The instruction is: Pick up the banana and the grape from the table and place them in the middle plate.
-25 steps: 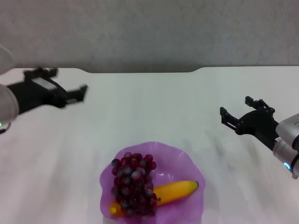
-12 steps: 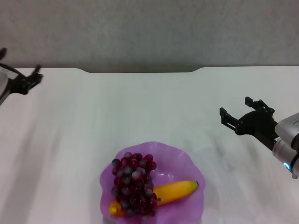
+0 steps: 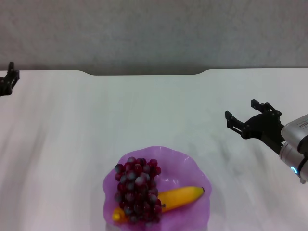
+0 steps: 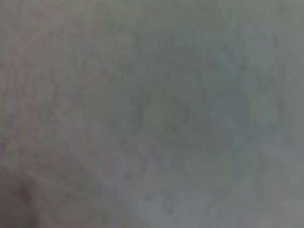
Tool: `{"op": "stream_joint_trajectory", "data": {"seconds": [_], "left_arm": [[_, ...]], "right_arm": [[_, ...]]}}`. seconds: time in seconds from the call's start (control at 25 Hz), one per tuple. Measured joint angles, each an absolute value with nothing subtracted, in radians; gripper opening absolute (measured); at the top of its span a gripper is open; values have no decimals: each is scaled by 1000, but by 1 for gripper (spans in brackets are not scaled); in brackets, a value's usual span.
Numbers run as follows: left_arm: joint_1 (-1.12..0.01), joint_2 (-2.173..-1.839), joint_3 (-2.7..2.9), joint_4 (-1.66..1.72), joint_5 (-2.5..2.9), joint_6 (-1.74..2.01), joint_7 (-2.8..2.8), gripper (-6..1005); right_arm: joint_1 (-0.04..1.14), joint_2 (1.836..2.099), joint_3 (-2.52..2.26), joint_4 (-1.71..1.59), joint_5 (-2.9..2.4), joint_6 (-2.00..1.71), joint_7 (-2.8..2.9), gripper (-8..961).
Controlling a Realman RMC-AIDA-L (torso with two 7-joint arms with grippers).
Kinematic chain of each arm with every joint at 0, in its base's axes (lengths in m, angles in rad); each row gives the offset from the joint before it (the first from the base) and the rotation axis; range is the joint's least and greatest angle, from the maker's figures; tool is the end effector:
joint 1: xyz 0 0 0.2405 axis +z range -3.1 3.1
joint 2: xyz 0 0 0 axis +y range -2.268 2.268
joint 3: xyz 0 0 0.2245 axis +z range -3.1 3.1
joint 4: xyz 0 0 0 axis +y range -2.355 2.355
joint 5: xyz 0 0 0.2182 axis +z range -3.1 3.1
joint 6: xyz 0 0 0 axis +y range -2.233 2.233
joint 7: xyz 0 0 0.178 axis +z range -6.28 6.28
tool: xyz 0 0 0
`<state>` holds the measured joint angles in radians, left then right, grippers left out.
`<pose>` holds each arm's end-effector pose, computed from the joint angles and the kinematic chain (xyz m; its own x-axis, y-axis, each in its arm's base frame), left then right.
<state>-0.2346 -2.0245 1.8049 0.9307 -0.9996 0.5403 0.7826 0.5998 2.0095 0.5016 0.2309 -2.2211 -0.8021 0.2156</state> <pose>-0.2767 0.4115 0.0616 0.8737 0.0804 0.4797 0.4683 0.1273 -0.8743 0.2811 0.3899 -0.0664 0.8134 -0.1985 -0.5468 -0.5743 -0.4238 -0.7004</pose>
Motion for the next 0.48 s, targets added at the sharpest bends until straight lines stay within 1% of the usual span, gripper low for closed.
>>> {"op": "stream_joint_trajectory", "data": {"seconds": [0.16,0.28,0.36,0.48], "left_arm": [[-239,-2010,1798,829,-671,639,265,891],[-244,-2000,1790,703,-435,830,-108,891],[-261,-2006,1771,598,-345,976,-272,891],[-292,-2033,1736,455,-316,1097,-354,891]], "right_arm": [[600,2011,502,229,-2221,-802,215,861],[600,2011,502,230,-2221,-802,215,861],[601,2011,502,232,-2221,-802,215,861],[603,2012,503,235,-2221,-803,193,861]]}}
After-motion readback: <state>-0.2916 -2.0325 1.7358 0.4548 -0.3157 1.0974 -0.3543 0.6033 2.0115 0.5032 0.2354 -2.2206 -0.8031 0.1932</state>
